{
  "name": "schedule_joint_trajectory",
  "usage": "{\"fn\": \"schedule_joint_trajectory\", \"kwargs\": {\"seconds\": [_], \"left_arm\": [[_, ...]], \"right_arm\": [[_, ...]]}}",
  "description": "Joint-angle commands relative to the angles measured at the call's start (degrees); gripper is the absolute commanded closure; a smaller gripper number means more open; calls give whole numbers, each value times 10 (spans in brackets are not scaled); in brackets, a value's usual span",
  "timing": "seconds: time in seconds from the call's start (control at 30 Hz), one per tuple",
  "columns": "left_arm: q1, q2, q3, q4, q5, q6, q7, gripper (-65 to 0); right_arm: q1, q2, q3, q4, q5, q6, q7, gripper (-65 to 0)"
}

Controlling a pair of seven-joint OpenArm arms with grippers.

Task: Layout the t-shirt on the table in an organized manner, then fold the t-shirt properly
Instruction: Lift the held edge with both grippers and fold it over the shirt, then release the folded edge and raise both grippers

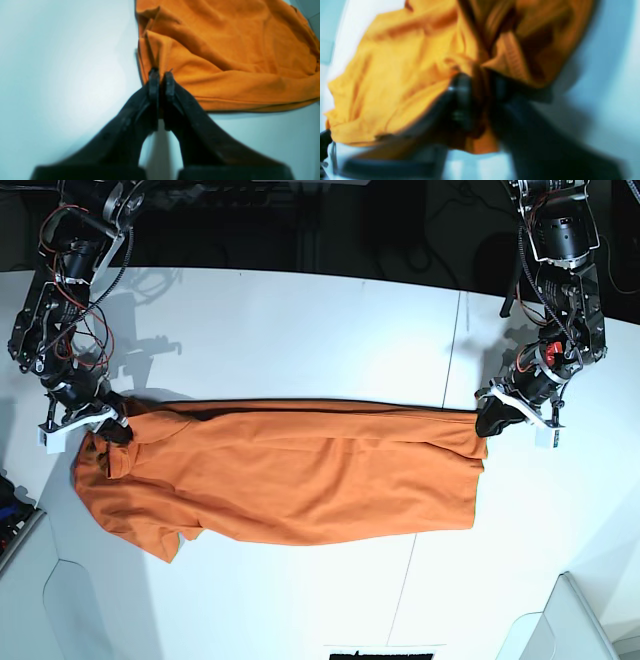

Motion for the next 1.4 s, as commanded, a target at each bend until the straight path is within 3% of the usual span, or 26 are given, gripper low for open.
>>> {"fn": "schedule_joint_trajectory", "kwargs": {"seconds": [0.0, 0.07, 0.2, 0.37, 0.8, 1.2, 1.23, 1.27, 1.3, 1.37], "left_arm": [[-3, -6, 0, 7, 17, 5, 22, 0], [-2, -9, 0, 18, 17, 5, 32, 0], [3, -18, 0, 52, 16, -2, 53, 0], [45, -38, 0, 113, -5, -2, 70, 0], [214, -42, -5, 316, -3, -2, 93, 0], [228, -42, -5, 325, 19, -2, 96, 0], [228, -42, -5, 325, 17, -2, 96, 0], [228, -42, -5, 325, 16, -2, 96, 0], [228, -42, -5, 325, 15, -2, 96, -47], [228, -42, -5, 325, 14, -1, 98, -212]], "right_arm": [[9, 7, 0, 9, -1, 10, -4, 0], [9, 7, 0, 21, 0, 28, -24, 0], [-2, 9, 8, 67, 16, 29, -78, 0], [-68, 27, 11, 162, 50, 29, -98, 0], [-219, 63, 16, 284, 80, 29, -110, 0], [-259, 66, 37, 292, 89, 29, -120, 0], [-259, 66, 37, 292, 89, 29, -122, -19], [-259, 66, 37, 292, 89, 29, -122, -96], [-259, 66, 37, 292, 89, 29, -122, -174], [-259, 67, 37, 292, 89, 29, -121, -284]]}}
